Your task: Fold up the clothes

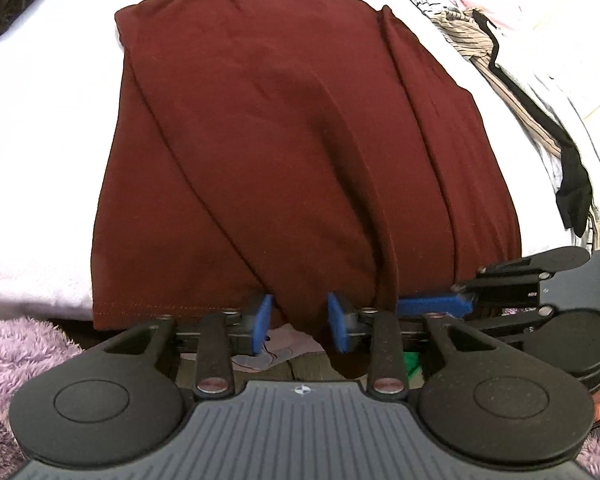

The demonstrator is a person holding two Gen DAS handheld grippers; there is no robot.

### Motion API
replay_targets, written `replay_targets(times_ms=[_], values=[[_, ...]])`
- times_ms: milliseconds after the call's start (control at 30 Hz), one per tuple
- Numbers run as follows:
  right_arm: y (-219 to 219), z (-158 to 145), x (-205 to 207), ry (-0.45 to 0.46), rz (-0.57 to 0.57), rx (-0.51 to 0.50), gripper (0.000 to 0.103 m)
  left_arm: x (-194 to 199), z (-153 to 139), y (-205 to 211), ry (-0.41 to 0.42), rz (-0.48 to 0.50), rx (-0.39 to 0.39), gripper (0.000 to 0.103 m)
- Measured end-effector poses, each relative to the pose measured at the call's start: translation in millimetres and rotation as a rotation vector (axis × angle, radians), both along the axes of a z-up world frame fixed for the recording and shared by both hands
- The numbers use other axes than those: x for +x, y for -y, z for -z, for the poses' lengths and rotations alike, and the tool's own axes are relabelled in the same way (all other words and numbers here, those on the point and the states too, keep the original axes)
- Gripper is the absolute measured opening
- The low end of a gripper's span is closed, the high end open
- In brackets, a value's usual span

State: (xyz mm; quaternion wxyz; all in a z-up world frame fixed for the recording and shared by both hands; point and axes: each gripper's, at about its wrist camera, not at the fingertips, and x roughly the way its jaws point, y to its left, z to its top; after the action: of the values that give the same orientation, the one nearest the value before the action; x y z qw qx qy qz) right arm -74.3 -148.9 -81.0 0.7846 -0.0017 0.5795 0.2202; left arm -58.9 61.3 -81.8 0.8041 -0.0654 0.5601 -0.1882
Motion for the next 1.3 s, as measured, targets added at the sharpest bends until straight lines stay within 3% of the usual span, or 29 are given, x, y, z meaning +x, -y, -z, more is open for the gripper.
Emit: replay_targets(times_ms=[100,400,700,867,1100,1300], values=[[9,-3,2,-0.01,0.02,0.03,0.006,-1,-5,-5,0.01,-0.013,-0.037,0.001],[31,-35,-6,-0.038,0.044,0.209,0.005,-13,-37,-20,0.049,-0.064,-0.046,0.001],[1,-44,-6,-0.136,-0.071,0.396,0.005,-17,-71,-56,0.071,-0.154,-0.043,0.001],[-19,-42,-5,-0.167,-0.134,0.403,0.005,-20,-73,-68,0.068,-0.168,-0.007,0.001],[-41,-9,0,-0.221,-0.154,0.308,0.005,-5,-39,-62,-0.017,-0.141,0.085,0.001],[-40,-14,4,-0.141,-0.157,0.2,0.016,9,-35,-64,-0.05,-0.152,0.06,0.001]])
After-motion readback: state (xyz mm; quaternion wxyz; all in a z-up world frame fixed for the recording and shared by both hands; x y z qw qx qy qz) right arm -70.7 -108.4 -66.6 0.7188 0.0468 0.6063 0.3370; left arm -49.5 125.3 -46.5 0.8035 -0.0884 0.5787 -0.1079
